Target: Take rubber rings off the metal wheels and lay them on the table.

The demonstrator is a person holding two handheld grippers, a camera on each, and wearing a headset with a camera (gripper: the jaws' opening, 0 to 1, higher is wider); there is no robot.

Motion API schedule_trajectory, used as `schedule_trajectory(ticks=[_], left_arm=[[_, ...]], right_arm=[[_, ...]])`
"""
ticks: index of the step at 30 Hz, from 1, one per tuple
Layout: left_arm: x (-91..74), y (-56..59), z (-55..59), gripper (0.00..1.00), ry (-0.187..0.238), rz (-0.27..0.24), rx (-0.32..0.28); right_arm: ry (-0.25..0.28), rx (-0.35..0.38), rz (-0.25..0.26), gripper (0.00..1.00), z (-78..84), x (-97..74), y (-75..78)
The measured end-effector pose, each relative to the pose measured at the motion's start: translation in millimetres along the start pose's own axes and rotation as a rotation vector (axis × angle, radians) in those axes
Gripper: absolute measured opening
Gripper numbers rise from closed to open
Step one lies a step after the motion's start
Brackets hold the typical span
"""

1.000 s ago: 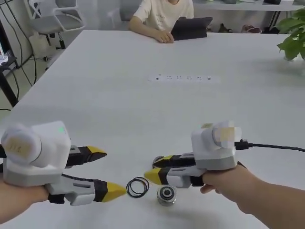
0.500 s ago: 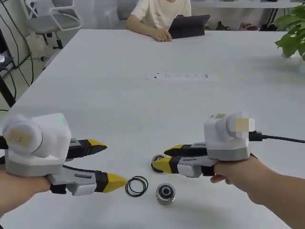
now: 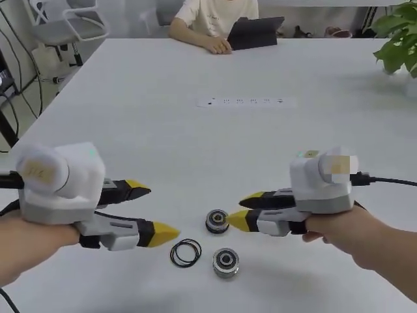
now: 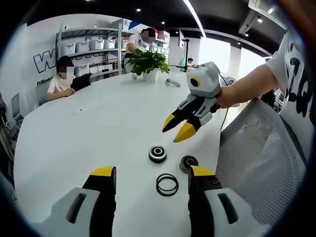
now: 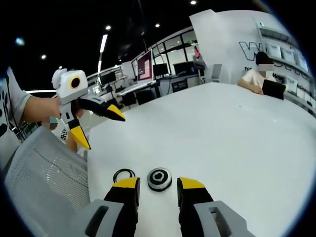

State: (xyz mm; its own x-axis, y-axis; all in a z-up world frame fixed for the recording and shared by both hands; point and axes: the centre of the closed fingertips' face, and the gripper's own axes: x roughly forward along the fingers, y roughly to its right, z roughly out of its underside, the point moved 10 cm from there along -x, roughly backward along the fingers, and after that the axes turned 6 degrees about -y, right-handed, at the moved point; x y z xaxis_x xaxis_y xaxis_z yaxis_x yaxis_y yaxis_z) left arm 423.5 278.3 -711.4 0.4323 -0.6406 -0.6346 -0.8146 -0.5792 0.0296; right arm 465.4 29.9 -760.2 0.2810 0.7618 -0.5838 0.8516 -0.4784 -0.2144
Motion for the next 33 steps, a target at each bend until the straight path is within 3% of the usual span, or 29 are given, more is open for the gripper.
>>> schedule_trajectory(ticks=[20,33], left_arm=[[28.0,-8.8,-9.1,0.55,-0.04,0.036,0.012],[47.4,-10.8,-10.4,0.53,-0.056,0.059,0.008]], right_arm=[[-0.06,-0.046,0.01,0.28,12.5,4.6,10.3],[-0.068,-0.056,0.006,0.26,16.2,11.3,13.9]])
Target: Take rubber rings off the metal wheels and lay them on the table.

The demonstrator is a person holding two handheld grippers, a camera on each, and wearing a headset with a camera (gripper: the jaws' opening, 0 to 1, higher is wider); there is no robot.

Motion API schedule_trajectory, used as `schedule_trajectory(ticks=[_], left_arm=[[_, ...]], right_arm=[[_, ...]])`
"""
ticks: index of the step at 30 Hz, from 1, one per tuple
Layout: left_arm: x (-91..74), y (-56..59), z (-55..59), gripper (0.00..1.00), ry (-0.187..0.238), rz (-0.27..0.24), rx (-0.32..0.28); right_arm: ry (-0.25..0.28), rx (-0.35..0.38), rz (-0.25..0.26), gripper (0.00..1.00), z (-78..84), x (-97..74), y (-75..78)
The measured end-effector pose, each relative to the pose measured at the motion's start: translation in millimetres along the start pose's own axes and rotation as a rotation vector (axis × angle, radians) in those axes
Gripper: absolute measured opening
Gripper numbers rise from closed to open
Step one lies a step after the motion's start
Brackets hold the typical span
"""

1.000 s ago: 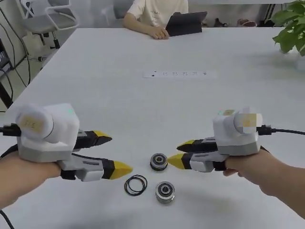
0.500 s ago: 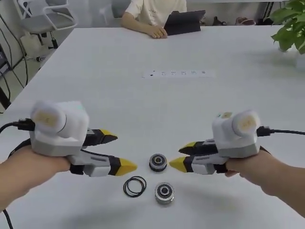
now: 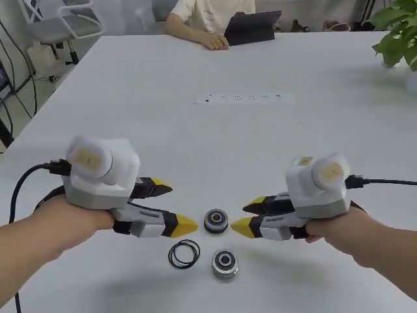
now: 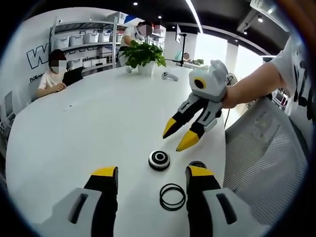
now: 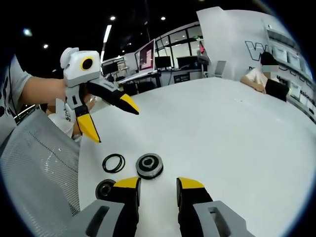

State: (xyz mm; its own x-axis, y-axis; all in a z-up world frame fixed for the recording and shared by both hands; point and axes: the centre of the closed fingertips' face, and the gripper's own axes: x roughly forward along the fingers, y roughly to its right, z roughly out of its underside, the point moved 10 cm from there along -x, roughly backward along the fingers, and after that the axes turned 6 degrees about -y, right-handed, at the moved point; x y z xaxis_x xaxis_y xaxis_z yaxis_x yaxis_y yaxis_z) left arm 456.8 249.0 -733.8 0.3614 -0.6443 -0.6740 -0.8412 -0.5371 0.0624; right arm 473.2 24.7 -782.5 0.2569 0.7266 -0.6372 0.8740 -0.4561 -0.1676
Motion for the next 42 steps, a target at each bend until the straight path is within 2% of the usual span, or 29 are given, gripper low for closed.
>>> schedule_trajectory(ticks=[9,19,33,42], left_arm=[[14.2,-0.9,-1.9,0.49,0.002,0.022,-0.021],[28.0,-1.0,-1.4,0.44,-0.016,0.042,-0.012],[46.1,3.9,0.2,0.39,-0.048,0.068,0.004],[52.8,4.3,-2.7,0.34,-0.052,0.074,0.006]], right_arm=[[-0.003,-0.01,-0.009,0.26,0.4,8.0,-0.6],[-0.016,-0.028,-0.023,0.24,1.8,18.0,-2.9],[-0.02,-0.046,-0.043,0.19,3.2,24.3,-9.2],[-0.005,-0.032,-0.036,0.15,2.0,24.5,-7.3]])
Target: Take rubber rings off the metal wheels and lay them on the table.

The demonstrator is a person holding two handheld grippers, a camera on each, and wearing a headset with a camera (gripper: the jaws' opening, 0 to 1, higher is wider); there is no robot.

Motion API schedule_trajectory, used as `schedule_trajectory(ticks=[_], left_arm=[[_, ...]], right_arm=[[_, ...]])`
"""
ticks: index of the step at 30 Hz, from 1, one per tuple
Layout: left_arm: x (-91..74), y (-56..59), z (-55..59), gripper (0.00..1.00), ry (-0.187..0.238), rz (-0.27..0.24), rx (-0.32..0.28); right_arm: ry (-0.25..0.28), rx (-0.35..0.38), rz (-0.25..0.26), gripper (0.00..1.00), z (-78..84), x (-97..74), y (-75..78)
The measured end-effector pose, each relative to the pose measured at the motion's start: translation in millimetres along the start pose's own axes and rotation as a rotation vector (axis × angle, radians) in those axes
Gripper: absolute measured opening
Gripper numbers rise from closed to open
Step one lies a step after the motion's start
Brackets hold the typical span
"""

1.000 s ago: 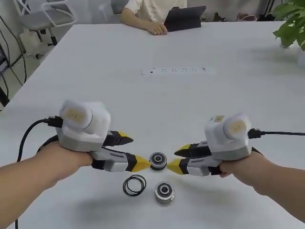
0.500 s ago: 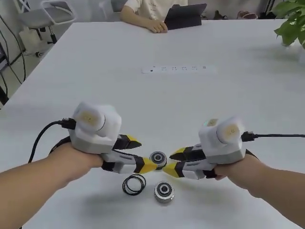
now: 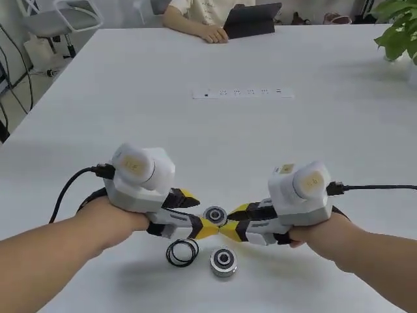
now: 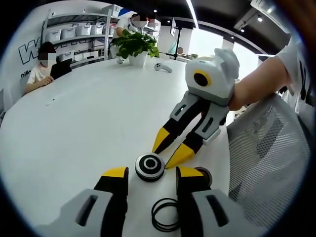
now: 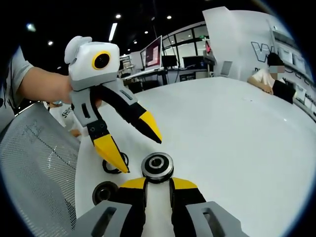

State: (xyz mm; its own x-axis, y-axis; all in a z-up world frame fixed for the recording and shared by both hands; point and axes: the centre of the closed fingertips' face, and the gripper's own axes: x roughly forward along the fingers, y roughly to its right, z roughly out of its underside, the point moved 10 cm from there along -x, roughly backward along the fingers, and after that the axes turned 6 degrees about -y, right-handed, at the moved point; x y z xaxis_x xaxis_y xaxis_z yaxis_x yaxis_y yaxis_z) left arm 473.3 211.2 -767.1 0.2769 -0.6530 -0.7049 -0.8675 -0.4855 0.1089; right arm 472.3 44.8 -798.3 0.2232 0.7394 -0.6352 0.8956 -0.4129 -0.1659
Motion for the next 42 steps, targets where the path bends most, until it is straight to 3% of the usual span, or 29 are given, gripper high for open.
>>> schedule_trajectory(ticks=[19,25,27,30,35,42], left_arm=[[11.5,1.9,-4.5,0.19,-0.016,0.014,0.054],[15.7,3.7,-8.0,0.14,-0.039,-0.01,0.135],[16.8,2.3,-8.1,0.12,-0.051,-0.022,0.129],[15.6,-0.3,-7.5,0.08,-0.045,-0.04,0.116],[14.6,2.2,-4.8,0.08,-0.029,-0.048,0.145],[13.9,4.2,-1.9,0.07,-0.001,-0.068,0.132]], right_arm=[[0.007,0.002,-0.001,0.14,2.2,1.1,0.3],[0.011,0.004,0.0,0.14,2.5,1.9,0.3],[0.011,0.003,0.002,0.14,2.3,2.2,0.2],[0.013,0.003,0.003,0.14,2.3,2.3,0.1],[0.015,0.008,0.007,0.14,2.3,2.6,-0.6],[0.016,0.023,0.013,0.14,2.4,2.9,-1.1]])
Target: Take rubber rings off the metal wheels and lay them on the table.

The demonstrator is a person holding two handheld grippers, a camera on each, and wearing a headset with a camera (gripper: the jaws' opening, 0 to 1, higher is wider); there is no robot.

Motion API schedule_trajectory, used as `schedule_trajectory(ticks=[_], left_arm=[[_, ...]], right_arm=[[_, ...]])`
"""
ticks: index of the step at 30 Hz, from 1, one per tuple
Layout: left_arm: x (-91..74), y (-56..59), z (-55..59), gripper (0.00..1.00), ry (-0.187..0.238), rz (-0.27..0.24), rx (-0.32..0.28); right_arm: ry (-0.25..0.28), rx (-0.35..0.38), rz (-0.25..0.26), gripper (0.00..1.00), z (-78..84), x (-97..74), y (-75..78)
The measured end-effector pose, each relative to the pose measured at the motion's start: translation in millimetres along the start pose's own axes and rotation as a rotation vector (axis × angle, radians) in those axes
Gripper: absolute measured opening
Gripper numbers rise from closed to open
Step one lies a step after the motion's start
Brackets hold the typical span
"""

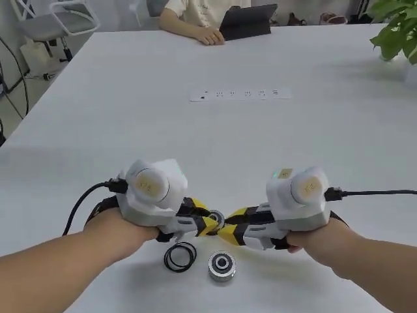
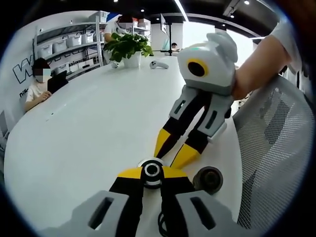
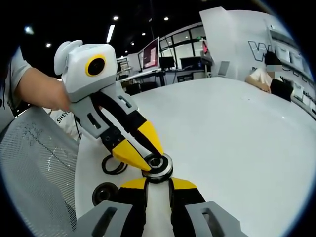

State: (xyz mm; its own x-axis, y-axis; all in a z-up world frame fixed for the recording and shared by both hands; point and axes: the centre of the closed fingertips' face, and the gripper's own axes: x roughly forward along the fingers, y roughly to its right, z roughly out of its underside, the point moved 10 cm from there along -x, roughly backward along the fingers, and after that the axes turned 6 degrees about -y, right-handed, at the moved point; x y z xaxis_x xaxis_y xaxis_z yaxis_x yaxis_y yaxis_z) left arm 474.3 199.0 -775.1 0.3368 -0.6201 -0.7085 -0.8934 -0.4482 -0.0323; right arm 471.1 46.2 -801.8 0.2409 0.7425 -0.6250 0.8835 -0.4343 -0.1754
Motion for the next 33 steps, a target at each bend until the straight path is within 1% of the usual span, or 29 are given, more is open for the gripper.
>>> schedule_trajectory(ticks=[5,13,14,15,16,17,19,21,25,27,30,33], left_arm=[[-0.2,0.5,0.2,0.07,0.002,-0.004,-0.004],[-0.1,2.3,0.0,0.07,0.003,-0.018,-0.009],[0.0,2.4,-0.2,0.07,0.003,-0.018,-0.011],[-0.1,2.5,-0.3,0.07,0.003,-0.018,-0.011],[0.1,2.5,-0.4,0.07,0.003,-0.017,-0.012],[0.1,2.7,-0.5,0.07,0.003,-0.017,-0.012],[0.1,3.0,-0.7,0.07,0.003,-0.02,-0.013],[0.0,2.9,-0.5,0.07,0.005,-0.021,-0.014],[-0.1,3.0,-0.6,0.07,0.008,-0.025,-0.018],[0.1,3.0,-0.8,0.07,0.006,-0.027,-0.018],[0.0,3.4,-1.1,0.07,0.003,-0.028,-0.018],[0.1,4.1,-1.1,0.07,0.004,-0.03,-0.019]], right_arm=[[-0.005,0.008,0.012,0.13,-0.3,-0.3,-1.8],[-0.01,0.024,0.017,0.11,-0.4,-1.3,-2.1],[-0.013,0.027,0.02,0.07,-0.2,-1.6,-1.8],[-0.057,0.01,0.033,0.01,2.9,-4.9,0.5],[-0.027,0.028,0.032,0.0,1.2,-3.8,0.8],[-0.027,0.029,0.025,0.0,1.2,-3.3,0.2],[-0.039,-0.009,0.036,0.0,-0.2,-3.1,-1.1],[-0.04,-0.002,0.036,0.0,-0.4,-3.0,-0.6],[-0.027,0.061,0.031,0.0,0.9,-3.3,1.4],[-0.023,0.08,0.028,0.0,1.2,-3.5,2.5],[-0.004,0.138,0.014,0.0,2.0,-4.2,2.6],[0.002,0.159,0.012,0.0,3.2,-5.7,3.2]])
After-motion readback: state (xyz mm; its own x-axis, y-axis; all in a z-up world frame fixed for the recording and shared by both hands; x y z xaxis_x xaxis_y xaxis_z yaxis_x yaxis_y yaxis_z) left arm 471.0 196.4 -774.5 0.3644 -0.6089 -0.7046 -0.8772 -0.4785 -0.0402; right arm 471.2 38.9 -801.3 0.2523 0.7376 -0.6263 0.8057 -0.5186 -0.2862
